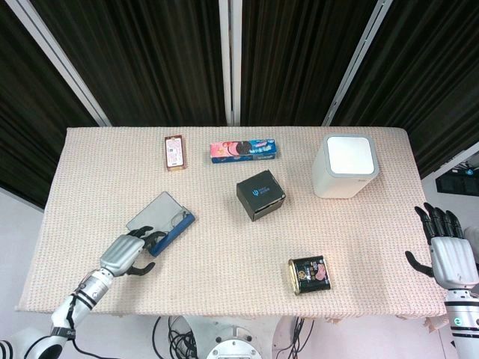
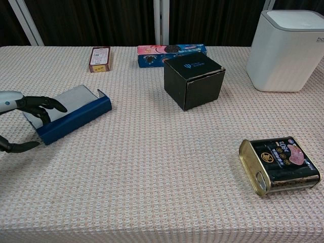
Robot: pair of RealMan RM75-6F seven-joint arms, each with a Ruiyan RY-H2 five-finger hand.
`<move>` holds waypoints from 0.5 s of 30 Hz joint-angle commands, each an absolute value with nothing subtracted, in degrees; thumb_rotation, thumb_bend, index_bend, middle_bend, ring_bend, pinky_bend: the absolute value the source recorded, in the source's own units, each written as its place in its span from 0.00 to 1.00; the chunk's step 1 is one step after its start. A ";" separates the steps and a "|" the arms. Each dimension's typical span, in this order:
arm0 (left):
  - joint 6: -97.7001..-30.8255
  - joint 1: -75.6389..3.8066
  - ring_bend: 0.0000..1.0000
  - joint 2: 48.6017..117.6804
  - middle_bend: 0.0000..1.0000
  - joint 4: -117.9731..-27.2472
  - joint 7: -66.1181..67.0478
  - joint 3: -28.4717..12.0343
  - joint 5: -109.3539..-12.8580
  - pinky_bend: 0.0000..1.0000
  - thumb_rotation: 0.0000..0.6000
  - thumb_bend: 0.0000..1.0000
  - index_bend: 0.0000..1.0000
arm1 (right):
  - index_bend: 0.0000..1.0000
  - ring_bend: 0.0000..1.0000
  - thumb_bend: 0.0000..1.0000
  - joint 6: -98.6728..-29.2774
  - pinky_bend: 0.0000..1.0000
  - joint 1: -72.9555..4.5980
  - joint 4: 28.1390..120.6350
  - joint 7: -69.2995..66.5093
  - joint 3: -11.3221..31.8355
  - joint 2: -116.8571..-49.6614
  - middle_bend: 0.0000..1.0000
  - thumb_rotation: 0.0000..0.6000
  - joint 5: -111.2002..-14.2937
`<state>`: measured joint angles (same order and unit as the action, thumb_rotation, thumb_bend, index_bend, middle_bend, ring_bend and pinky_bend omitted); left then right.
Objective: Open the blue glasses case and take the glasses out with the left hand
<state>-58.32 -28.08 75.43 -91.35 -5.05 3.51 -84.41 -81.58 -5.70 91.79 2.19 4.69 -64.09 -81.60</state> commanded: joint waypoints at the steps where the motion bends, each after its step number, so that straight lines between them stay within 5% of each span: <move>1: -58.84 -27.69 0.11 74.37 0.42 -93.66 -3.72 4.11 -85.25 0.21 1.00 0.36 0.15 | 0.00 0.00 0.20 -81.60 0.00 -5.67 91.80 2.16 4.68 -64.06 0.00 1.00 -81.63; 15: -60.45 -28.59 0.13 74.37 0.41 -97.43 -2.57 2.56 -88.10 0.26 1.00 0.36 0.15 | 0.00 0.00 0.20 -81.69 0.00 -5.67 92.00 2.18 4.66 -64.05 0.00 1.00 -81.90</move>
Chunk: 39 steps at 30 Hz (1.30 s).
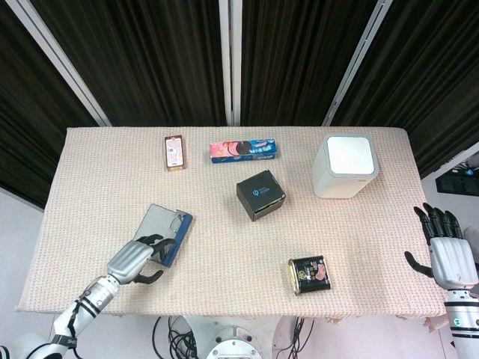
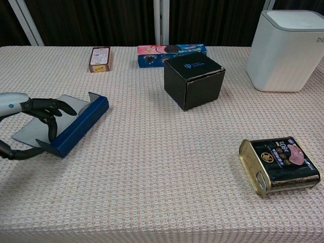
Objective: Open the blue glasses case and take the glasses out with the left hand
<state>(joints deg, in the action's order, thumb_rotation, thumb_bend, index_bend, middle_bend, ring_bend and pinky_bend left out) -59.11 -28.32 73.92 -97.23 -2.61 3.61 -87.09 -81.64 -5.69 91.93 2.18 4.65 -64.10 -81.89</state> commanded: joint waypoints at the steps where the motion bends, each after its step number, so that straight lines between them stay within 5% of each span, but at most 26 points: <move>1: -61.68 -28.73 0.14 74.86 0.40 -97.30 -2.50 1.68 -88.79 0.26 1.00 0.36 0.16 | 0.00 0.00 0.20 -81.74 0.00 -5.67 92.09 2.19 4.69 -63.99 0.00 1.00 -81.94; 6: -65.97 -30.53 0.15 78.80 0.38 -94.07 -2.97 -2.86 -91.48 0.30 1.00 0.35 0.20 | 0.00 0.00 0.20 -81.95 0.00 -5.68 92.49 2.22 4.76 -63.79 0.00 1.00 -82.19; 10: -61.58 -35.05 0.14 81.12 0.35 -89.33 -6.97 -4.65 -91.94 0.26 1.00 0.38 0.15 | 0.00 0.00 0.20 -82.16 0.00 -5.60 92.85 2.30 4.74 -63.66 0.00 1.00 -82.32; 15: -54.06 -39.07 0.04 82.36 0.28 -85.86 -7.19 -4.88 -89.13 0.18 1.00 0.51 0.07 | 0.00 0.00 0.20 -81.74 0.00 -5.49 92.87 2.01 4.79 -63.30 0.00 1.00 -81.59; 39: -49.71 -41.23 0.02 84.84 0.27 -80.54 -0.73 -4.24 -82.43 0.14 1.00 0.51 0.06 | 0.00 0.00 0.20 -80.42 0.00 -6.03 92.40 2.06 5.19 -63.61 0.00 1.00 -80.38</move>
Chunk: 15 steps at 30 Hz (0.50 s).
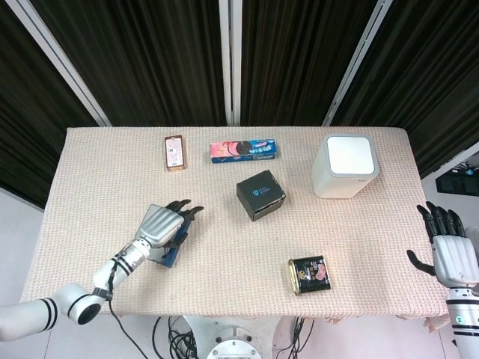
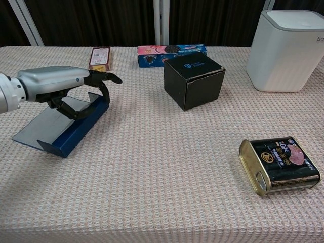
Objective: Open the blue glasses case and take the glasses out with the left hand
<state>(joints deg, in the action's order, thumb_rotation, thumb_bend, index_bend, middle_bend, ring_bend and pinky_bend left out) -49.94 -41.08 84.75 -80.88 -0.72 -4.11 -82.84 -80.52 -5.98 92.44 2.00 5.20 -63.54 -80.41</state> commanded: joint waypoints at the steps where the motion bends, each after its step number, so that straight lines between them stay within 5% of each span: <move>1: -49.49 -41.33 0.02 84.91 0.27 -80.29 -0.71 -4.39 -81.94 0.14 1.00 0.51 0.06 | 0.00 0.00 0.20 -80.37 0.00 -6.07 92.36 2.07 5.19 -63.67 0.00 1.00 -80.36; 15: -47.31 -41.12 0.02 83.04 0.32 -80.57 4.75 -5.95 -72.64 0.14 1.00 0.51 0.07 | 0.00 0.00 0.21 -80.45 0.00 -6.14 92.26 2.39 5.12 -63.96 0.00 1.00 -80.57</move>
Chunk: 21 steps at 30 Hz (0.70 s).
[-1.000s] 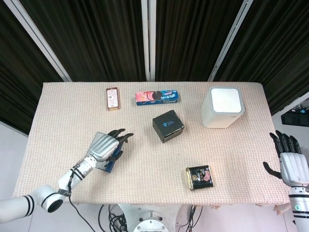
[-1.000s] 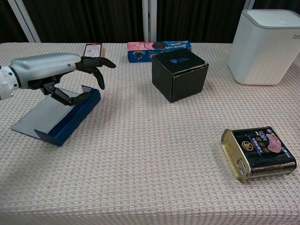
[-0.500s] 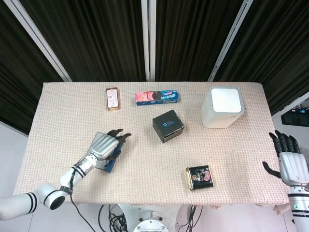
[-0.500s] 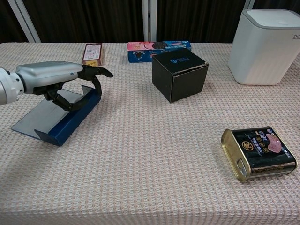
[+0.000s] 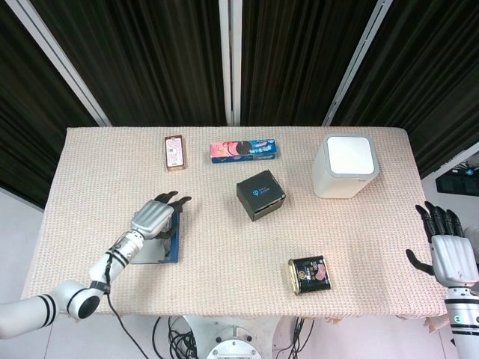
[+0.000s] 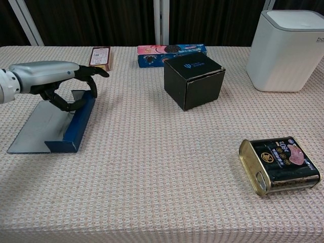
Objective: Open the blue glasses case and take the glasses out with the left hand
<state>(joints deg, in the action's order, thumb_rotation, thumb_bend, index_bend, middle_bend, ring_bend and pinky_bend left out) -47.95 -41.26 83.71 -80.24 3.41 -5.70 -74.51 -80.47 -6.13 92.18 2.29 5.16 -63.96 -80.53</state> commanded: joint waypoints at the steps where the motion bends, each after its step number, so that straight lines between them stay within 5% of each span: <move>1: -46.66 -41.15 0.02 82.55 0.33 -80.99 5.41 -5.85 -71.60 0.14 1.00 0.51 0.07 | 0.00 0.00 0.21 -80.46 0.00 -6.15 92.32 2.48 5.14 -63.96 0.00 1.00 -80.54; 21: -44.91 -40.25 0.02 75.04 0.39 -87.18 11.58 -4.71 -61.56 0.14 1.00 0.51 0.07 | 0.00 0.00 0.23 -80.21 0.00 -6.59 93.49 4.55 5.00 -64.22 0.00 1.00 -80.78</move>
